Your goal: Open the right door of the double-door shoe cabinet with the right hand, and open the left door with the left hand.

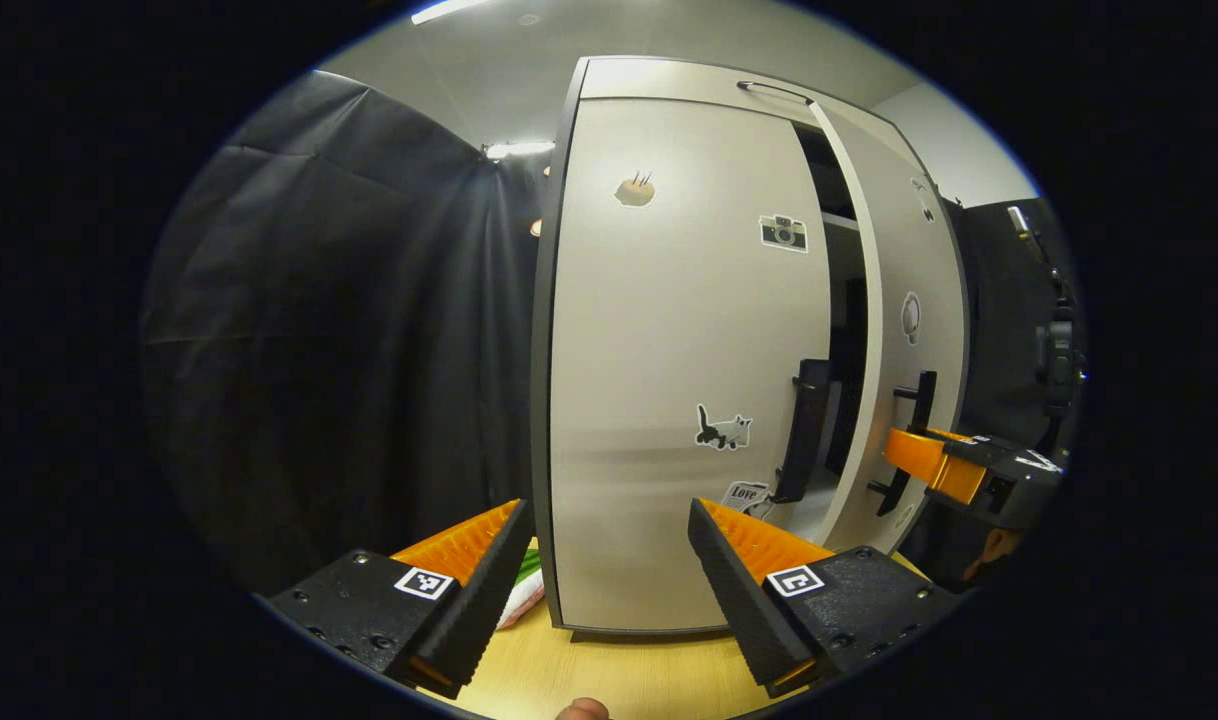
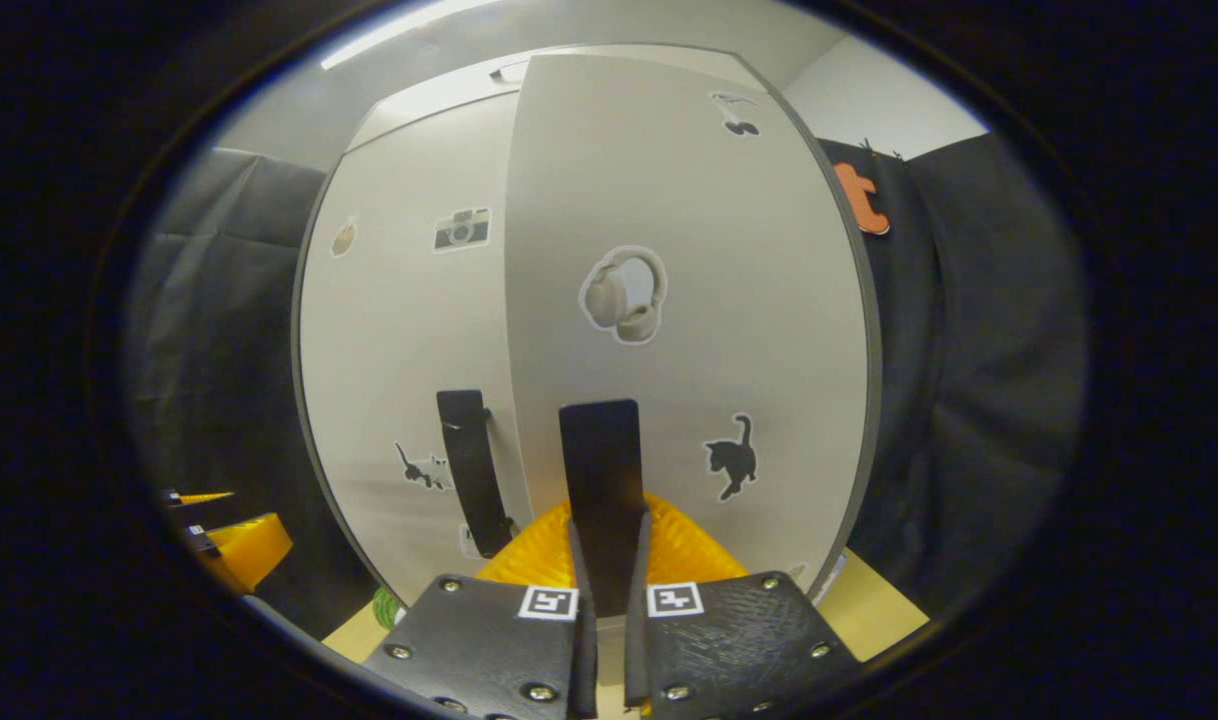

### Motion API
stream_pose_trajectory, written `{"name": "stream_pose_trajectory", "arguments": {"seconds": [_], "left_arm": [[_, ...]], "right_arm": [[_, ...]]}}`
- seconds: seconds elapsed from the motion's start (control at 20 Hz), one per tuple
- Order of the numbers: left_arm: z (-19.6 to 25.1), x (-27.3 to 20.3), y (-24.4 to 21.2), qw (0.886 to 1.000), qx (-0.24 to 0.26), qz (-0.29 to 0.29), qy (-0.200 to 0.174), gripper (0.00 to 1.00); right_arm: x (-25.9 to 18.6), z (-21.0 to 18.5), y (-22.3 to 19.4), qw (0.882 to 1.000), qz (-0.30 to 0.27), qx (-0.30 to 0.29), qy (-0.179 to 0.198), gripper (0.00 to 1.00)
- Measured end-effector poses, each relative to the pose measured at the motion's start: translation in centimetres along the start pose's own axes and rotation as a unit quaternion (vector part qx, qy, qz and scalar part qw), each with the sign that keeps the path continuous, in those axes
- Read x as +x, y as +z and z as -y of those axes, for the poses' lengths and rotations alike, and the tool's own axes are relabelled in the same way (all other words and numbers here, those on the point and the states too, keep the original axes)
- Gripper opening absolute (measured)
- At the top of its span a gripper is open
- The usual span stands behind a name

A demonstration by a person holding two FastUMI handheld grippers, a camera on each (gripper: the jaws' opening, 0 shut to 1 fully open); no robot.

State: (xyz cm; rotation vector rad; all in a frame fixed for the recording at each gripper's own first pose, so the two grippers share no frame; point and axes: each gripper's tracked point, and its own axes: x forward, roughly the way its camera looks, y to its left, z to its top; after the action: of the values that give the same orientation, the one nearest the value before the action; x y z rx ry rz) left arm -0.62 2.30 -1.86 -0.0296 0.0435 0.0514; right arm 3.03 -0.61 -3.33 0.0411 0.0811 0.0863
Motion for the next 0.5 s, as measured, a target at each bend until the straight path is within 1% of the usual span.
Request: {"name": "stream_pose_trajectory", "arguments": {"seconds": [0.5], "left_arm": [[0.9,-1.5,-0.2,1.000,0.004,-0.002,-0.008,0.98]], "right_arm": [[-3.8,2.1,0.0,1.000,0.001,0.000,0.012,0.11]]}}
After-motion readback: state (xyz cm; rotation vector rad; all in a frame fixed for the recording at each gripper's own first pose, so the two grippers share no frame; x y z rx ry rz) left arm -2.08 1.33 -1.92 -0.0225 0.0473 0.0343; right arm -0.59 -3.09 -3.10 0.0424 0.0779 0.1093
